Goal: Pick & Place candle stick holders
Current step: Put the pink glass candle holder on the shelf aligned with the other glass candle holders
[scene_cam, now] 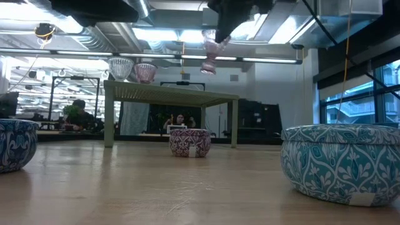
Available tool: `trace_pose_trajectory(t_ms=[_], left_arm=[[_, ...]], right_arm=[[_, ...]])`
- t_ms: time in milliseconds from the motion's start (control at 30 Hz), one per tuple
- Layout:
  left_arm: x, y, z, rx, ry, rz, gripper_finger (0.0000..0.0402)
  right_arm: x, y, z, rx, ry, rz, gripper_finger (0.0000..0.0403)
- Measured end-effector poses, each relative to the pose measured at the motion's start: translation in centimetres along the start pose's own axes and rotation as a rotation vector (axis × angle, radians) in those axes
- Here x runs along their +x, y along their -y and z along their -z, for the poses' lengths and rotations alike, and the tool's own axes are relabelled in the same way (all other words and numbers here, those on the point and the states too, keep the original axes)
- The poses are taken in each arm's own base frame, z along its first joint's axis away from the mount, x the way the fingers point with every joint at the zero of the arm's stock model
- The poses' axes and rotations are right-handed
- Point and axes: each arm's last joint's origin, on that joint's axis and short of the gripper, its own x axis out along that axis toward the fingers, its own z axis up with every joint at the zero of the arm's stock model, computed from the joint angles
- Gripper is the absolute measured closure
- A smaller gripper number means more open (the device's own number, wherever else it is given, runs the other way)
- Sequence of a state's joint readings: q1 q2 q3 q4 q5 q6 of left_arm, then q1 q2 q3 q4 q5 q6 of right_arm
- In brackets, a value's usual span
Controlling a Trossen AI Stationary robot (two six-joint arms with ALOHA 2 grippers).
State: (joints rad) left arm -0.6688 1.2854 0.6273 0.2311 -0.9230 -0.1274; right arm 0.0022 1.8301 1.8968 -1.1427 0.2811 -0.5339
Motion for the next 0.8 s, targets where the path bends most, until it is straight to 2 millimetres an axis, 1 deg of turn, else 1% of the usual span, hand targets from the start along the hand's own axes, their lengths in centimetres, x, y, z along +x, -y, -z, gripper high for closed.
trace_pose_trajectory(t_ms=[200,300,467,800], left_arm=[[-0.1,0.1,0.0,0.004,-0.001,0.007,0.037],[-0.1,0.1,0.0,0.004,-0.001,0.007,0.037],[-0.1,0.1,0.0,0.005,-0.001,0.007,0.037],[0.1,0.0,0.0,0.002,-0.003,-0.003,0.037]], right_arm=[[0.3,4.0,0.8,-0.025,0.076,0.105,0.0381],[0.7,5.5,1.5,-0.041,0.12,0.106,0.0381],[1.7,7.2,2.2,-0.05,0.12,0.142,0.0381],[3.6,10.3,3.5,0.039,0.196,0.165,0.0381]])
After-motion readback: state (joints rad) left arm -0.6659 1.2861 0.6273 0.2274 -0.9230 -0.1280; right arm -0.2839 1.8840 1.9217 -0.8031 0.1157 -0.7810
